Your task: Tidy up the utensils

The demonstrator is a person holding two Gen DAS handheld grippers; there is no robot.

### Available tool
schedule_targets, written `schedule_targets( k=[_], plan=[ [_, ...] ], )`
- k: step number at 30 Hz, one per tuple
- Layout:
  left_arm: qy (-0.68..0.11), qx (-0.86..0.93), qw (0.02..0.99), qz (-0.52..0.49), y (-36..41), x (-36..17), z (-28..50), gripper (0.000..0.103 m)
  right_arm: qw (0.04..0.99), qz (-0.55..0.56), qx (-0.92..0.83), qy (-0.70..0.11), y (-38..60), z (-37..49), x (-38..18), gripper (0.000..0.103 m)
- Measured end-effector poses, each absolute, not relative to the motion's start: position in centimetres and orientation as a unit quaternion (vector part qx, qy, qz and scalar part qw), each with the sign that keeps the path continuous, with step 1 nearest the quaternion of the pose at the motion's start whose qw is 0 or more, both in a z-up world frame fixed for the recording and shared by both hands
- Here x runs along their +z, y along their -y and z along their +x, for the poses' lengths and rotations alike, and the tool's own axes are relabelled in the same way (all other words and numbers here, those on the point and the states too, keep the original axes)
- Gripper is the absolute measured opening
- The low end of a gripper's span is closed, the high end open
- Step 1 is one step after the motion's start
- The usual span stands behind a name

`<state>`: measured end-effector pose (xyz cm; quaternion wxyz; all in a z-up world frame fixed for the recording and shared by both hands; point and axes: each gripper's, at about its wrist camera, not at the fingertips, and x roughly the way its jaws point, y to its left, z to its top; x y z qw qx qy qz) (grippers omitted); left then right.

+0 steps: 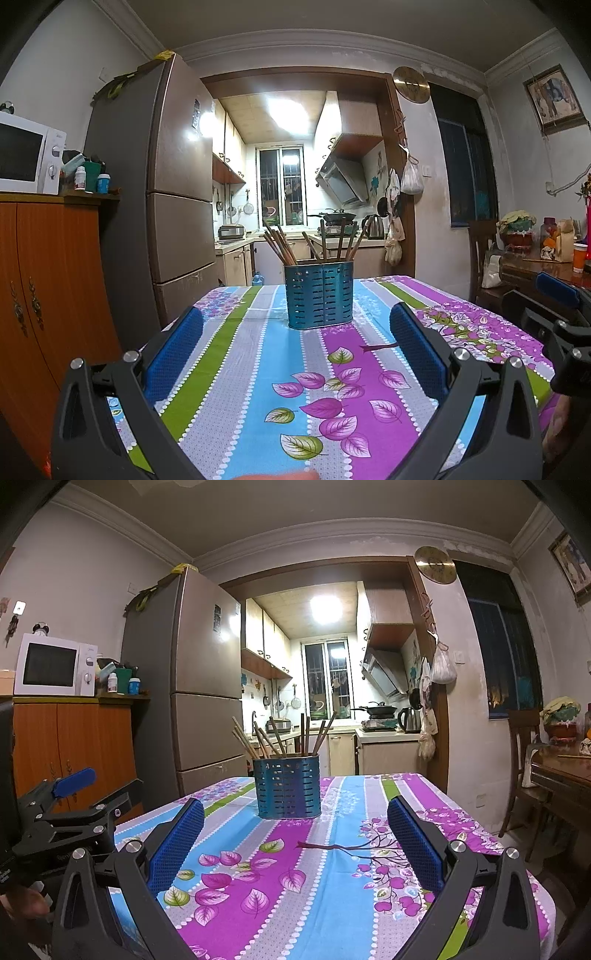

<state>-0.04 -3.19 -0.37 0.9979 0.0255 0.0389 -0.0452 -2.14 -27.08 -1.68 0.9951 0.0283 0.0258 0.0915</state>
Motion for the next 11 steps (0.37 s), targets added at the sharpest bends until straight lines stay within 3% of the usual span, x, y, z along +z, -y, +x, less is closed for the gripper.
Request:
schedule_targets(
  k=[11],
  plan=[
    [-0.058, -0.041, 0.997, 0.024, 3.37, -0.83, 0.45, 0.098, 0.995, 0.027, 0.090, -0.023, 27.18, -1.96, -1.87, 0.099]
  ],
)
